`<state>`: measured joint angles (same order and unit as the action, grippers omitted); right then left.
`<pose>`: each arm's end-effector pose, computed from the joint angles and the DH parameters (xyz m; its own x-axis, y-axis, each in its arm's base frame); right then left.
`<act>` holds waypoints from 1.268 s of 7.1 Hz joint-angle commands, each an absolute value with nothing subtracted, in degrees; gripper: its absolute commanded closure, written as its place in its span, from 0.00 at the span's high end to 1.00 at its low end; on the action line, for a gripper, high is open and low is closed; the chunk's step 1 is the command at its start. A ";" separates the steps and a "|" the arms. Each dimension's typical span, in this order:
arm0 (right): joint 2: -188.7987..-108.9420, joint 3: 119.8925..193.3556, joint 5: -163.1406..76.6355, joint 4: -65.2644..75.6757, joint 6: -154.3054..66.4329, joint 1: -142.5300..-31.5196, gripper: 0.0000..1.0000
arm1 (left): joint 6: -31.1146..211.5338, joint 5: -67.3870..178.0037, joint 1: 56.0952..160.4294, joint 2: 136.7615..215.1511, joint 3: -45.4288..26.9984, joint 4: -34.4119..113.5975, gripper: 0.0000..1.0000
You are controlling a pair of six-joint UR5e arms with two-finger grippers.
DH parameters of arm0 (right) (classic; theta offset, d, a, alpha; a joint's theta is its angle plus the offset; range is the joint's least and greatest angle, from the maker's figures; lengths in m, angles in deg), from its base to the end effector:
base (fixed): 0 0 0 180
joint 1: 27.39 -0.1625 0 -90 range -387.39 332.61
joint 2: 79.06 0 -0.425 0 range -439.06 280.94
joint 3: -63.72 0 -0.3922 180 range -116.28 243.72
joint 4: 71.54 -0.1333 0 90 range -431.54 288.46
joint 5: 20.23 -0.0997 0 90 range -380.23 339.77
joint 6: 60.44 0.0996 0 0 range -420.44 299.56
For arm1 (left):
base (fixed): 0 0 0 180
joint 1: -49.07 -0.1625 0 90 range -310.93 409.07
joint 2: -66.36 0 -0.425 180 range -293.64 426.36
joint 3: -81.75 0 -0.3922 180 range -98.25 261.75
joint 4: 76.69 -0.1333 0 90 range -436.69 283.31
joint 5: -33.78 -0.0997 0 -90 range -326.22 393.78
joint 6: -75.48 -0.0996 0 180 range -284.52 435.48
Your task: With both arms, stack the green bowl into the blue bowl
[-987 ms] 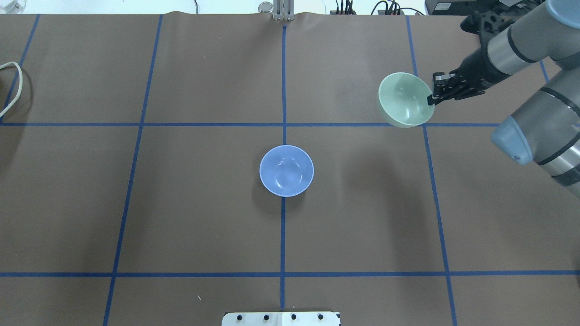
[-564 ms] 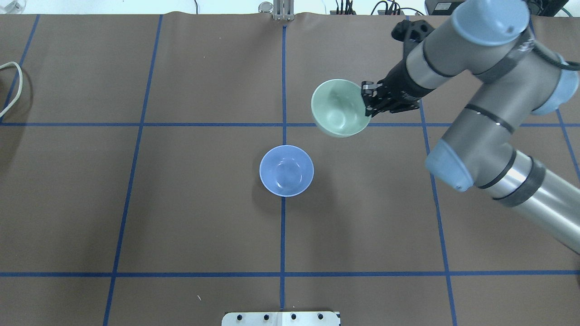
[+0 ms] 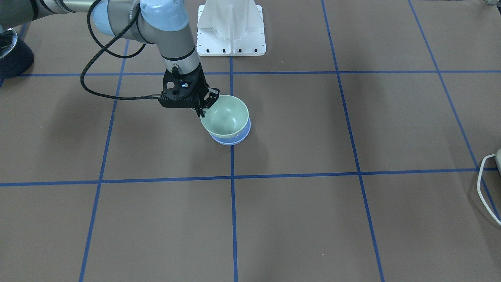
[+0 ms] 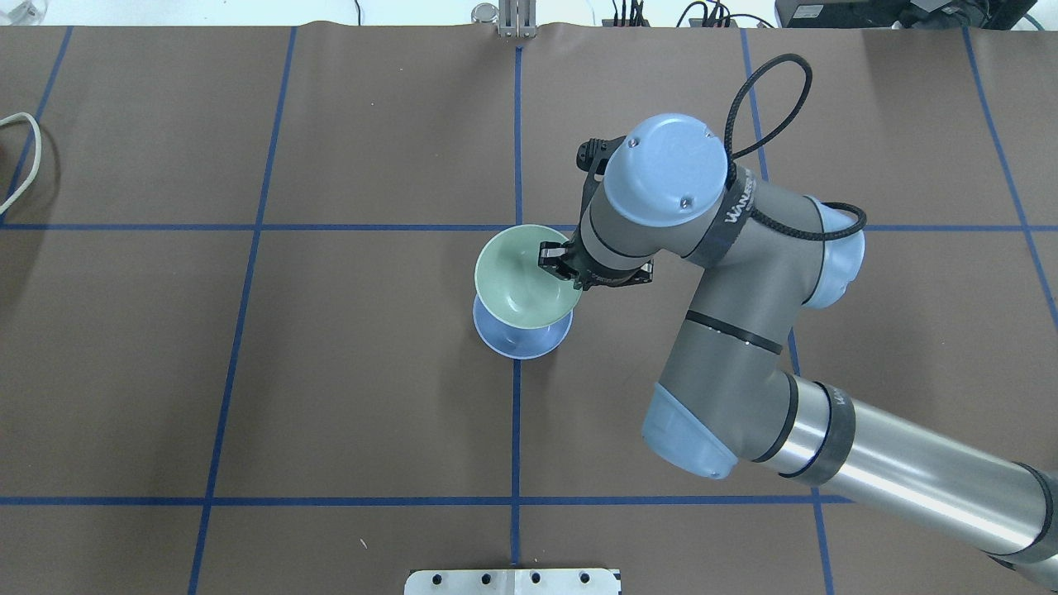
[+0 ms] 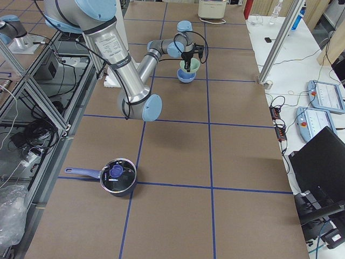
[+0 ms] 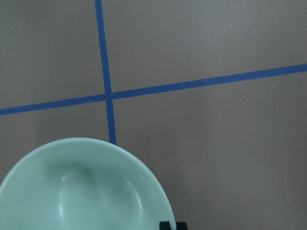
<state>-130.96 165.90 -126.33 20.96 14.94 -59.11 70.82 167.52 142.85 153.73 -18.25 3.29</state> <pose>-0.4980 -0.4320 0.1857 0.6365 0.1083 0.7636 -0.1755 0.9845 0.0066 -0.0950 -0.4605 0.6132 0.7218 0.0017 -0.6921 0.0072 0.9999 0.0100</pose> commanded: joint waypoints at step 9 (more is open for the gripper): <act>-130.83 158.46 -124.64 12.92 15.06 -56.66 0.00 | 70.82 167.46 142.76 153.73 -18.00 3.29 0.99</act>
<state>-130.70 158.45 -124.52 13.06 15.05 -56.66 70.82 167.46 142.77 153.73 -18.03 3.29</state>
